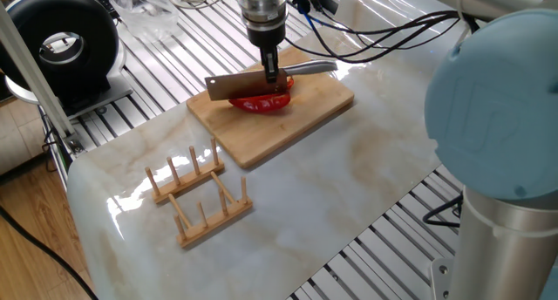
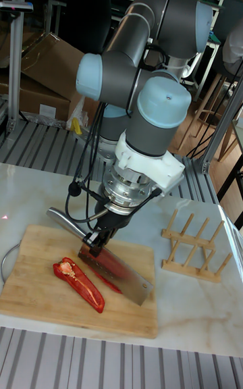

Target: Chop the chili peppers

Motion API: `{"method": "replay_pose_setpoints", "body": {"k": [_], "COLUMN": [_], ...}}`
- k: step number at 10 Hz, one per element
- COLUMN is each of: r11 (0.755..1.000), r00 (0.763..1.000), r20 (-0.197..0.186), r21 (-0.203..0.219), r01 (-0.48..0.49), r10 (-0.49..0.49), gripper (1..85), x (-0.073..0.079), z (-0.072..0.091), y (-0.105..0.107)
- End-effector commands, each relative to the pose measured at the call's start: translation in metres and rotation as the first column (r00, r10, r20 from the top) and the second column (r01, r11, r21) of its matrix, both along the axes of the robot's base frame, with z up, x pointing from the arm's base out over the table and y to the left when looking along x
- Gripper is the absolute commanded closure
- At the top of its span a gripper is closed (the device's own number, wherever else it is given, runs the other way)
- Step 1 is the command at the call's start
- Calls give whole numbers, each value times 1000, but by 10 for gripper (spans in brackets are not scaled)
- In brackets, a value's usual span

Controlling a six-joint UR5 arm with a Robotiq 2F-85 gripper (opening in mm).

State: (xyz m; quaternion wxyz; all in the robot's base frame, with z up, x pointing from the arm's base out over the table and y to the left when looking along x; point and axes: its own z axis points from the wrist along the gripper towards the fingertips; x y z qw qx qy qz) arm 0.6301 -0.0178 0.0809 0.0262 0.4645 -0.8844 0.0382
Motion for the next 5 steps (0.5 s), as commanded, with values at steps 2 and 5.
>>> {"method": "replay_pose_setpoints", "body": {"k": [2, 5], "r11": [1000, 999], "r00": [1000, 998], "r20": [27, 58], "r21": [0, -11], "r01": [16, 30], "r10": [-16, -30], "gripper": [843, 843], "x": [6, 15], "z": [6, 0], "y": [-6, -14]}}
